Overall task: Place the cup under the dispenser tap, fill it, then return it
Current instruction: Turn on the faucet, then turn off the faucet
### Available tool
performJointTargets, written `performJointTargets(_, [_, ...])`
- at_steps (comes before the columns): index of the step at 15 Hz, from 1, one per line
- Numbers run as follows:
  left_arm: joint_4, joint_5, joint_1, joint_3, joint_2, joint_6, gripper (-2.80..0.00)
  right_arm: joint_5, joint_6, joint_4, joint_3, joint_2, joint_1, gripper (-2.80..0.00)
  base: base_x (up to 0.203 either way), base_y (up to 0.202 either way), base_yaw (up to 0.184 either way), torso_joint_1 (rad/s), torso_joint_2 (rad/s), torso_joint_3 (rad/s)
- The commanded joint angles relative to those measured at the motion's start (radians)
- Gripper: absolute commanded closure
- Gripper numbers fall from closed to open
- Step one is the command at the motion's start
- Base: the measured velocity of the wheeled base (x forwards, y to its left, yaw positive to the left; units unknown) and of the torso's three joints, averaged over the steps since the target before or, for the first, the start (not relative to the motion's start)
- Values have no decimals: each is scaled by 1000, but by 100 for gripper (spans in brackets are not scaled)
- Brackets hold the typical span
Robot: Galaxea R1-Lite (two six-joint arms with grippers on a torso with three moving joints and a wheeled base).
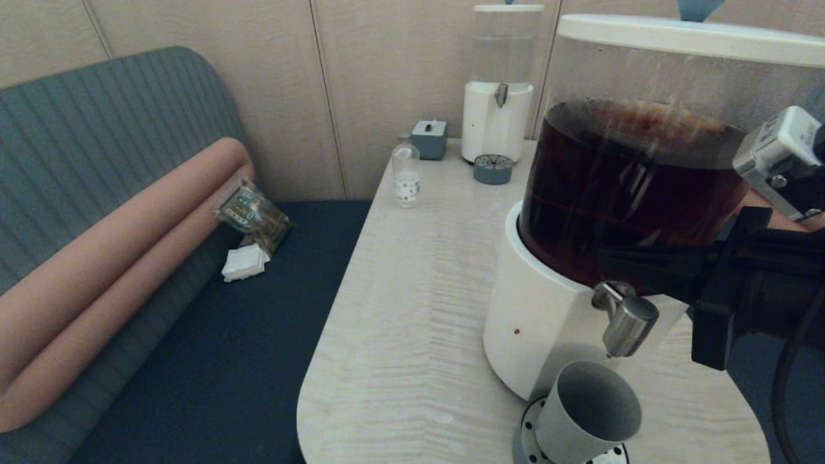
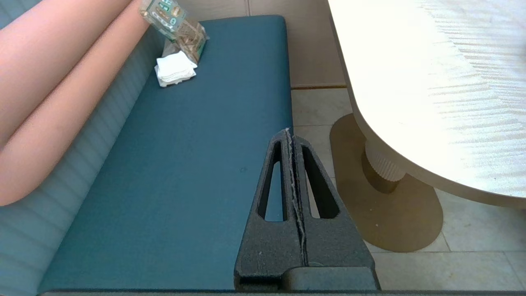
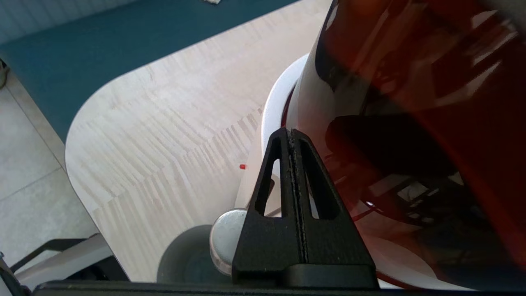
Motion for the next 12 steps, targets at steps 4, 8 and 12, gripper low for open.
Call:
performJointTargets(4, [1,0,0,0,1,1,0,-1,4,7,33,-58,-10,0,0,0,0,0,0,0])
performJointTargets(8, [0,0,0,0,1,1,0,-2,4,18,65,-118,-30,0,0,0,0,0,0,0])
performJointTargets(12, [0,1,0,0,1,1,0,-1,0,55,107,-210,-100,0,0,0,0,0,0,0])
